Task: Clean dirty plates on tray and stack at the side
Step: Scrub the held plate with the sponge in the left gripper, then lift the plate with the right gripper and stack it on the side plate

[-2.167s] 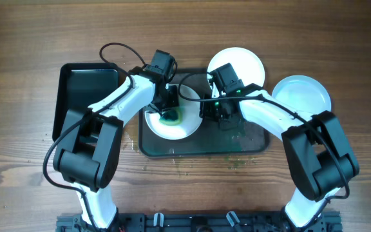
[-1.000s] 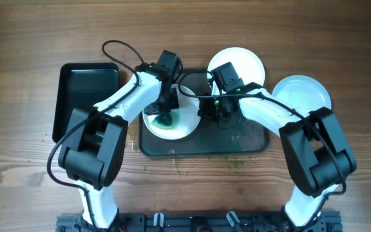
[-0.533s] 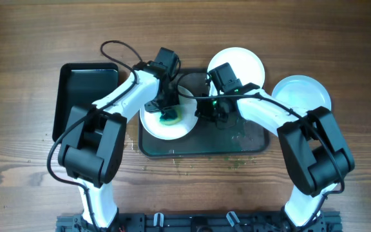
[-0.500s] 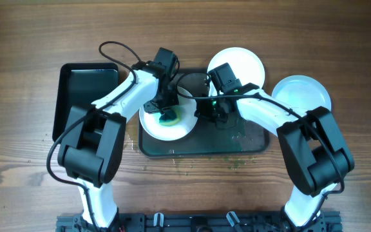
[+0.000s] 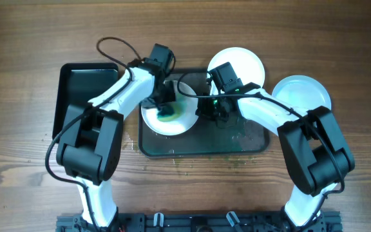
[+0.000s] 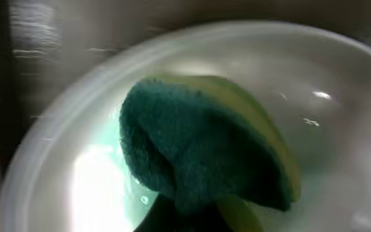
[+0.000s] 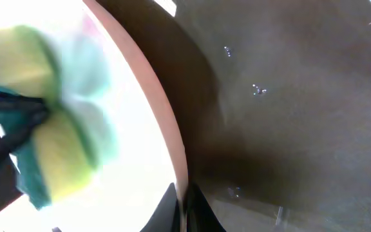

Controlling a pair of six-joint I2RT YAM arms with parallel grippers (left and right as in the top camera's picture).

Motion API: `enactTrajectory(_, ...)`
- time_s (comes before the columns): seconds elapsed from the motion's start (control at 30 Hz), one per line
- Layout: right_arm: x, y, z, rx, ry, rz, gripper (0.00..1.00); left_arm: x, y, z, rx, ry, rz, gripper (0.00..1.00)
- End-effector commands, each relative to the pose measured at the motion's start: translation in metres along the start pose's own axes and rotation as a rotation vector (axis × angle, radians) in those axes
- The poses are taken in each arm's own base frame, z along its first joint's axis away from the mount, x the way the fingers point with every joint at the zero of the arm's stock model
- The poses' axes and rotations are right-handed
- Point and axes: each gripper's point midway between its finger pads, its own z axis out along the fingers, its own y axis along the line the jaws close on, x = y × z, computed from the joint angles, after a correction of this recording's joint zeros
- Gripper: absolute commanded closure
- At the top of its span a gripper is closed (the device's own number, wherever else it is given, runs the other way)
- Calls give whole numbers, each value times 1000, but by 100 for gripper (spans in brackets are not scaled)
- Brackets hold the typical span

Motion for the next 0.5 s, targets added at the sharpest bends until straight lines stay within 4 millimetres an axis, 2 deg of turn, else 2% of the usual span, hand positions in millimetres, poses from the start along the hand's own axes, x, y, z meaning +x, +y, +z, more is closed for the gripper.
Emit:
enactTrajectory(0.0,2,-15,7,53,12,22,96,-25,45,-12,-221,-77,-83,96)
enactTrajectory(0.13,2,-16,7,56,11,13,96,-38,37,-53,-221,-65,-81,96)
enactTrajectory(0.23,-1,-11,0,49,-5,-6,96,-44,27,-68,-165,-57,-79,96)
enactTrajectory(0.47,-17,-18,-73,337,-257,-186,96,-51,39,-70,-145,-51,-103,96)
